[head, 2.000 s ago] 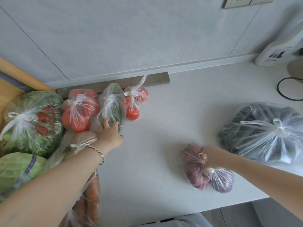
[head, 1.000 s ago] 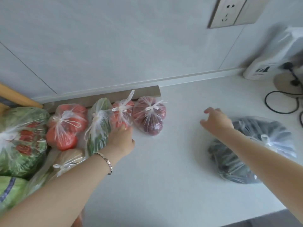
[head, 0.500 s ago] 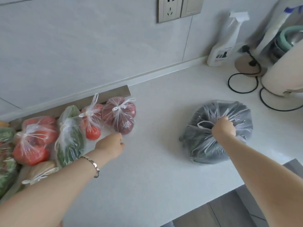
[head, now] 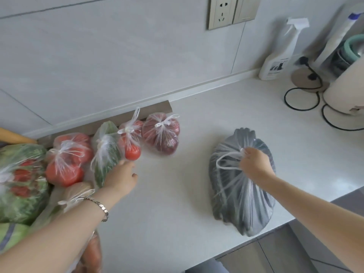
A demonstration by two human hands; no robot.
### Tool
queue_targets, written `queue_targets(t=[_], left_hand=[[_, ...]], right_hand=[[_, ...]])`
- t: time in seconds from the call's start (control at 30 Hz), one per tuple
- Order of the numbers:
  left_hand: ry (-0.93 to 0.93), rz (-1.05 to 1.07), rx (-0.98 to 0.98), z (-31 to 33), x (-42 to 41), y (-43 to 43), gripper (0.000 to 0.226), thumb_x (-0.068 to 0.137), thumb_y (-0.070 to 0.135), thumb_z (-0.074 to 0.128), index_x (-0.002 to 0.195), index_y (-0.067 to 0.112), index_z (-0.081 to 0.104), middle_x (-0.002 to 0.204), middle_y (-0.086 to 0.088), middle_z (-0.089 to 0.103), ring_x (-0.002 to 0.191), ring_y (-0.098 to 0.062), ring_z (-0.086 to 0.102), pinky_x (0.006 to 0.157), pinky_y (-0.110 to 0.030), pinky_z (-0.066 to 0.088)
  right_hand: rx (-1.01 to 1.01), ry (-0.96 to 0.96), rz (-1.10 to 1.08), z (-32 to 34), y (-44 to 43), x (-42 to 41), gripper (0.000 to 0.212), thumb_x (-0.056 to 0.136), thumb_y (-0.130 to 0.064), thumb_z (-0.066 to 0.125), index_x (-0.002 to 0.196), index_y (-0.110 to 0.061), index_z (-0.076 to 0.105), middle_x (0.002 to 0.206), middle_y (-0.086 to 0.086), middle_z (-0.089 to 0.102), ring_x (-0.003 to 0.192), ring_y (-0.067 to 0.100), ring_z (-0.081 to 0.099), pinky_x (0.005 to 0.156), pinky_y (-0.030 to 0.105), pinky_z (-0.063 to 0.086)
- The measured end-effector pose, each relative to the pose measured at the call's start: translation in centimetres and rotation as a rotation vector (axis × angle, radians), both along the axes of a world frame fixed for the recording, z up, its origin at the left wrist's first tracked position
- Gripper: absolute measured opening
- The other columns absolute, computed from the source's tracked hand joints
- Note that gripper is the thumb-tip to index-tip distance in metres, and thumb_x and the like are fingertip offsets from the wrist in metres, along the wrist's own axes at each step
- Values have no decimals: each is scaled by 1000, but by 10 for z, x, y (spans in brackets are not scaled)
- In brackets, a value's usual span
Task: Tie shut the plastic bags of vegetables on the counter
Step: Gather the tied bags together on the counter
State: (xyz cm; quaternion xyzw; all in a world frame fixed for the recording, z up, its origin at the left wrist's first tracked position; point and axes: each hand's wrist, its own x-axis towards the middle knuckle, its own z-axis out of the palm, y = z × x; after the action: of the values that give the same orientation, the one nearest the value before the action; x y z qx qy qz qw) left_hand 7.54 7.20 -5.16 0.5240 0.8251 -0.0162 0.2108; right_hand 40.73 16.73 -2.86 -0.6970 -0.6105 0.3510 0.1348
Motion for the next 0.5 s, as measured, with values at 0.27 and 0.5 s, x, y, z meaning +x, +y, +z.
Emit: queue_targets(t=[0.27,0.5], left_hand=[[-49,25,-81,-2,-70,-63,53,88,17,50,139,17,37,156,-3,17,132,-25,40,102,-30,38],[-120,59,-28,-4,-101,-97,53,88,18,50,139,17,35,154,-7,19,140,-24,22,114,-33,21]], right_hand=[[-122,171,160,6,-93,-114,27,75,5,33,57,-16,30,56,-2,34,50,14,29,38,18,21],[-136,152,379,0,-138,-197,30,76,4,33,57,-18,26,57,-2,33,50,13,28,36,14,21]])
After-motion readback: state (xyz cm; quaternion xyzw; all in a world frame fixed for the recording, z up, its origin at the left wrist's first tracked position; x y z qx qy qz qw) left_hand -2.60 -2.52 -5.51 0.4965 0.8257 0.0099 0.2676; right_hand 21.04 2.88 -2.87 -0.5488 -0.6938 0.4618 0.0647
